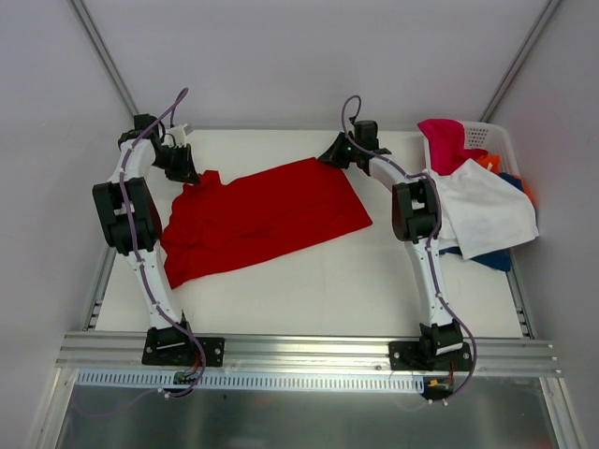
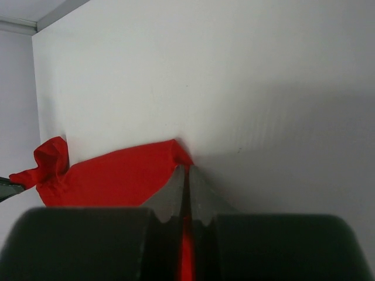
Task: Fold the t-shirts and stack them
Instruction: Fold the tshirt
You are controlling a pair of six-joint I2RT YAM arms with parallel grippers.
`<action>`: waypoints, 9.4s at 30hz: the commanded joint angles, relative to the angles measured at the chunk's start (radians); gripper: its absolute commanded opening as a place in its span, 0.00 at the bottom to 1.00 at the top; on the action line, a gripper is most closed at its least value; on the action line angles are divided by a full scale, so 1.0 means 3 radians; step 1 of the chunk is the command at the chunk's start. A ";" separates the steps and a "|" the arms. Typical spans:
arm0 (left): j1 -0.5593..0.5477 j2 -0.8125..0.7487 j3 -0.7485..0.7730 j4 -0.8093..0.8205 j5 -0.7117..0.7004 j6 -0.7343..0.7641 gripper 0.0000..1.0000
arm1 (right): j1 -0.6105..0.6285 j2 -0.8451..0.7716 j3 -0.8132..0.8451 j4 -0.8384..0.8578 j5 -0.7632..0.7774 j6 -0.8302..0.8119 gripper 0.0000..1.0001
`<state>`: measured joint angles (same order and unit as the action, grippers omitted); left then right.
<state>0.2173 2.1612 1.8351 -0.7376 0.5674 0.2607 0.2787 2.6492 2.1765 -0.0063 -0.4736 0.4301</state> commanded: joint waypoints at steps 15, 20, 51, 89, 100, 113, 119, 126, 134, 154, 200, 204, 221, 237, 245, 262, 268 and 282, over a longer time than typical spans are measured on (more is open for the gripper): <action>0.0033 -0.0321 -0.0068 -0.0021 -0.0046 0.0164 0.00 | -0.0019 -0.0373 -0.0081 -0.0270 0.0014 -0.0288 0.01; 0.0053 -0.0597 -0.0165 -0.0016 0.0000 0.0169 0.00 | -0.0029 -0.0639 -0.0193 -0.0449 0.0024 -0.0472 0.01; 0.0355 -0.2234 -0.1939 -0.0026 0.0200 0.1191 0.00 | -0.0014 -0.2285 -0.2029 -0.0659 0.0316 -0.0948 0.01; 0.0886 -0.3313 -0.2932 -0.0226 0.0450 0.1560 0.00 | -0.0009 -0.2741 -0.2822 -0.0700 0.0638 -0.1132 0.00; 0.0938 -0.3456 -0.3059 -0.0292 0.0542 0.1641 0.00 | -0.0019 -0.2746 -0.2919 -0.0700 0.0725 -0.1193 0.01; 0.1065 -0.3620 -0.3233 -0.0395 0.0558 0.1841 0.00 | -0.0090 -0.2807 -0.3047 -0.0715 0.0909 -0.1158 0.01; 0.1127 -0.3650 -0.3335 -0.0512 0.0553 0.2035 0.00 | -0.0095 -0.2827 -0.3169 -0.0715 0.1067 -0.1132 0.54; 0.1173 -0.3645 -0.3443 -0.0803 0.0583 0.2362 0.00 | -0.0100 -0.2960 -0.3287 -0.0710 0.1221 -0.1101 0.99; 0.1209 -0.3691 -0.3672 -0.1049 0.0573 0.2705 0.00 | -0.0095 -0.3052 -0.3348 -0.0710 0.1170 -0.1045 0.99; 0.1643 -0.3543 -0.2923 -0.1131 0.1022 0.2369 0.99 | 0.0048 -0.3671 -0.3584 -0.0685 0.1052 -0.1025 1.00; 0.0084 -0.1769 -0.3300 0.1073 -0.1605 0.0548 0.00 | 0.0436 -0.2848 -0.3072 -0.0465 0.0883 -0.0882 0.01; -0.0008 -0.1636 -0.3141 0.1083 -0.1789 0.0461 0.00 | 0.0426 -0.3138 -0.3302 -0.0363 0.0853 -0.0876 0.01; -0.0657 -0.0409 -0.1312 0.0996 -0.2510 0.0562 0.00 | 0.1314 -0.6132 -0.5209 -0.0597 0.1261 -0.0432 0.99; -0.1644 0.1345 0.1913 0.0326 -0.2617 0.0588 0.00 | 0.2072 -0.7445 -0.5455 -0.2045 0.2350 0.0213 1.00; -0.1936 0.1627 0.2407 0.0913 -0.2633 0.0788 0.04 | 0.2236 -0.6868 -0.5501 -0.1652 0.2397 0.0264 0.99; -0.2171 -0.0673 0.1422 0.1554 -0.1505 -0.0054 0.94 | 0.2777 -0.6437 -0.5665 -0.1196 0.2734 0.0468 1.00; -0.2238 -0.1114 0.0312 0.1395 -0.0391 -0.0715 0.80 | 0.3069 -0.6866 -0.5675 -0.1660 0.3204 0.0759 1.00; -0.2570 -0.1017 -0.0968 0.1477 0.0169 -0.0659 0.00 | 0.3213 -0.7542 -0.5634 -0.2485 0.3578 0.1056 0.91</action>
<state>-0.5377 1.9327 1.5055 -0.3538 0.5507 0.0616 1.2335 0.3668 0.4709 -0.7185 0.5690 0.7139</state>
